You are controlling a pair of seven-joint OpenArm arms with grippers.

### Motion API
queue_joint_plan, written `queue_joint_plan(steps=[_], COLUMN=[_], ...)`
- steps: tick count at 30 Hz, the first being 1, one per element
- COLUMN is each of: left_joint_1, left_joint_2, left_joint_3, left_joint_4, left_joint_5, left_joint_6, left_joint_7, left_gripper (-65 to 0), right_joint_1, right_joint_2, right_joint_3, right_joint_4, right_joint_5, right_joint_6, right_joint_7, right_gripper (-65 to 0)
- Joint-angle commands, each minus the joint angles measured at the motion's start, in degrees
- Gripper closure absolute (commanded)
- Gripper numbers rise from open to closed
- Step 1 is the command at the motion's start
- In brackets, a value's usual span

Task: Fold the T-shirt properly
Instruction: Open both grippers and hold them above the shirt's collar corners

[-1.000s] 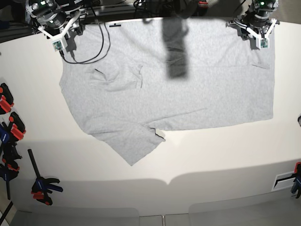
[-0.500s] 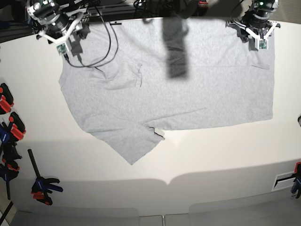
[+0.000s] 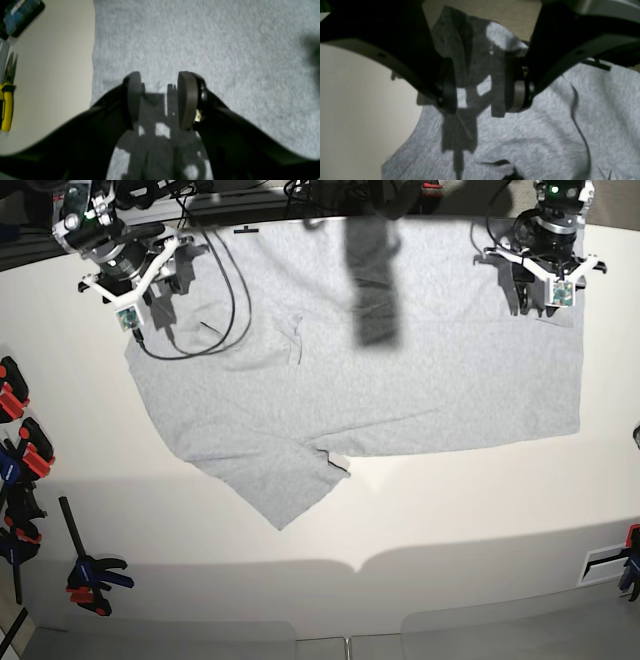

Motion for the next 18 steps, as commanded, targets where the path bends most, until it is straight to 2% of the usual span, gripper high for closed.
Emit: queue_joint_plan(steps=[1,3,6,14,18], left_joint_1=[0.2,0.2,0.2,0.0,-0.7], left_joint_2=[-0.5,-0.5,-0.5,-0.5,-0.5], left_joint_3=[-0.3,-0.3,-0.3,-0.3,-0.3], left_joint_4=[0.9,0.9,0.9,0.9,0.9], left_joint_5=[0.4,2.8,6.4,6.6,13.4], left_joint_6=[0.0,0.0,0.1,0.1,0.1], left_joint_7=[-1.2,-1.0,-0.3,-2.4,-1.3], left_gripper=[-23.1,-24.9,-25.6,-25.6,-25.7], right_joint_1=[0.5,1.6,2.8,4.7,4.7], right_joint_2=[0.5,0.5,0.5,0.5,0.5], right_joint_3=[0.3,0.3,0.3,0.3,0.3], right_joint_4=[1.0,1.0,1.0,1.0,1.0], right_joint_5=[0.6,0.3,0.4,3.5,4.9], right_joint_6=[-0.2,-0.2,-0.2,-0.2,-0.2], right_joint_7=[0.1,-0.7,1.1,2.3,2.3], right_gripper=[-32.8,-33.0,-32.9,-32.9,-32.9])
